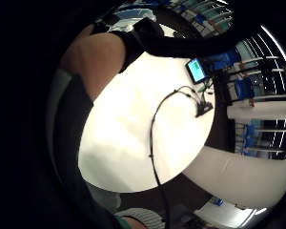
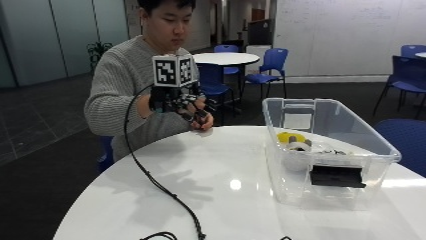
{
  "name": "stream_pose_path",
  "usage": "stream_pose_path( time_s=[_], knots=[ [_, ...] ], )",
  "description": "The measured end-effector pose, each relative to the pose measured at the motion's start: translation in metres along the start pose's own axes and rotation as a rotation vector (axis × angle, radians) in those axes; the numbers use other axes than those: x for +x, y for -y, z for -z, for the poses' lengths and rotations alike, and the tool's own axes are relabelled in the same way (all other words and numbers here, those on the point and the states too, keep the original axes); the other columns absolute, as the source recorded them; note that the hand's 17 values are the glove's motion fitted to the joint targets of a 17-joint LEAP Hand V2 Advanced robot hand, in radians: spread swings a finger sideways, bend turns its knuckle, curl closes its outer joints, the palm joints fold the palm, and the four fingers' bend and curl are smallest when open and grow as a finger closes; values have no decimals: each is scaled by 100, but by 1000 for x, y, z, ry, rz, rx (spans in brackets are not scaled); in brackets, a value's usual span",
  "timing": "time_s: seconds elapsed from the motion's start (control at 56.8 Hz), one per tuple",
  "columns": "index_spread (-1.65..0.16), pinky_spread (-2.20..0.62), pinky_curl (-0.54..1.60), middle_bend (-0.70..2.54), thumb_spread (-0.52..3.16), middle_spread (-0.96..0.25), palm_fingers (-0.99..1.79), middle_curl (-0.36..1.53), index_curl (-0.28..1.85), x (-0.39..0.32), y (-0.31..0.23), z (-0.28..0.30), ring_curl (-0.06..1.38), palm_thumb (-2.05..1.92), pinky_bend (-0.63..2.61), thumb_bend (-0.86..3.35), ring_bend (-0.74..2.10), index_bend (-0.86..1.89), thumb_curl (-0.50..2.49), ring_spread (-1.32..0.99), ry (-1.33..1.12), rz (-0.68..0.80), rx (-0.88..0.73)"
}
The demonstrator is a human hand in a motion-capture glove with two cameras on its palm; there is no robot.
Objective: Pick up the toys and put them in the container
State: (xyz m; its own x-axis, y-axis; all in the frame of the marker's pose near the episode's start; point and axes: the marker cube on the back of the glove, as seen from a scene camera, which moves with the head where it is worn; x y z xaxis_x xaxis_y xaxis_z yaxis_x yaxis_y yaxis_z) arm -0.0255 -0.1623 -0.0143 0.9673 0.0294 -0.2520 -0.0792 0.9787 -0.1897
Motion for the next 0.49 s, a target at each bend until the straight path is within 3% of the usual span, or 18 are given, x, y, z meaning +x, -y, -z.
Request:
stream_pose_path(
  time_s=[0.299, 0.493],
  knots=[
    [-36, 5, 32, 20, 132, -20, -7, 45, 27, -51, -155, -91, 32, -2, 92, -2, 48, 12, 29, -14, 166, -97, 79],
    [-36, 5, 32, 21, 134, -20, -7, 45, 23, -60, -195, -133, 33, -2, 91, -2, 50, 9, 28, -14, 197, -144, 66]
  ],
)
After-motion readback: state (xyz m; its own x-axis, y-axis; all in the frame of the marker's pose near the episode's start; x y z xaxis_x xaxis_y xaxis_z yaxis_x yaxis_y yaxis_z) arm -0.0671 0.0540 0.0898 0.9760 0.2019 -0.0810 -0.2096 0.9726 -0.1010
